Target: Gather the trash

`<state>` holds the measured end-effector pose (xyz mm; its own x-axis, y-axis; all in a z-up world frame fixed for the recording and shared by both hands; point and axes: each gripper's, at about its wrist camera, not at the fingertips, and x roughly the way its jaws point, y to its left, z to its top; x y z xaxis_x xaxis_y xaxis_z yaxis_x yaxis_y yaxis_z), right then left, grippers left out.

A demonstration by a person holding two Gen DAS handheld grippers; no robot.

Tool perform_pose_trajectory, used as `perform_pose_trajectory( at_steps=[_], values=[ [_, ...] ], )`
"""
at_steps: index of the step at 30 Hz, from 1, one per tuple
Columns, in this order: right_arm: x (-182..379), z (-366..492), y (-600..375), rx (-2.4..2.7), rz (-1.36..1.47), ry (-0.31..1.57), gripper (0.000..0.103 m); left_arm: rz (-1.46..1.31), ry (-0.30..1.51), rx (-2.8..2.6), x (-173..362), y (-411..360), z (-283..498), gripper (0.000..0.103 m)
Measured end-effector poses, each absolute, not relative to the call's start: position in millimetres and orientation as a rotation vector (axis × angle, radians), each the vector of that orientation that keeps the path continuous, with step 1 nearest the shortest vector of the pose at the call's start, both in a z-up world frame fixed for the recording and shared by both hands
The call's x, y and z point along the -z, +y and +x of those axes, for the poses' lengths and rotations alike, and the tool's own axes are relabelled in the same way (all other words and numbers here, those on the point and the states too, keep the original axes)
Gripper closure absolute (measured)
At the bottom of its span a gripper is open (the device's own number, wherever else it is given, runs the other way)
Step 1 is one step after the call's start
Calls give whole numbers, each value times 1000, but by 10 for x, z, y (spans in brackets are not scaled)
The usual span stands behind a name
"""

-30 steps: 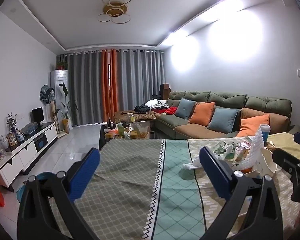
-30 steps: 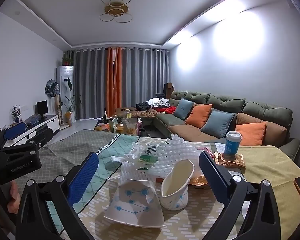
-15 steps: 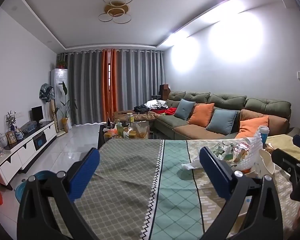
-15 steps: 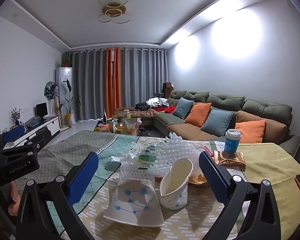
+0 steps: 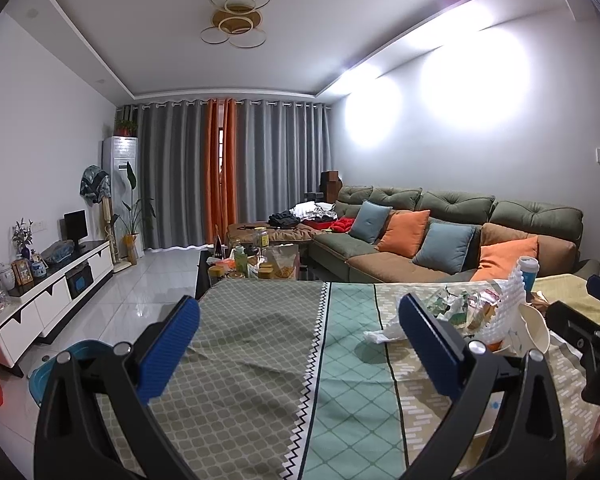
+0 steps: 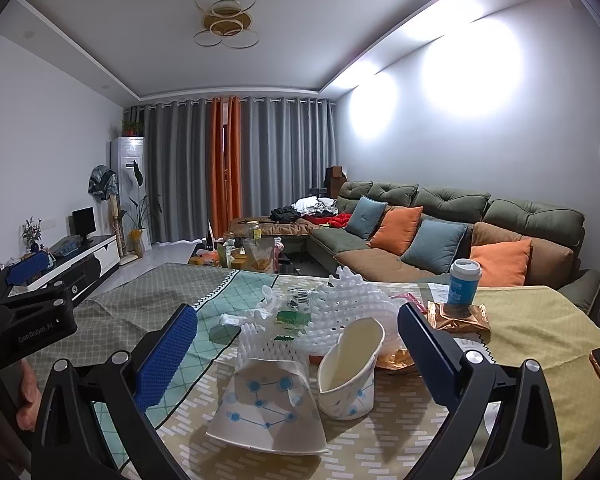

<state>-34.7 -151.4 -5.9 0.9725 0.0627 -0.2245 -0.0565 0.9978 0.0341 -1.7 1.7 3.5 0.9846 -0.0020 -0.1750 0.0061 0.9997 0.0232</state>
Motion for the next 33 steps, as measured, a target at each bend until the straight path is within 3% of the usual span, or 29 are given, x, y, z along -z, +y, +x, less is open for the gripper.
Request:
perform_pose_trajectory(
  at_steps=[33],
  values=[
    [75,-341,-1514,-59,30,232,3,20,167,-3,-35,10,-21,3]
  ],
)
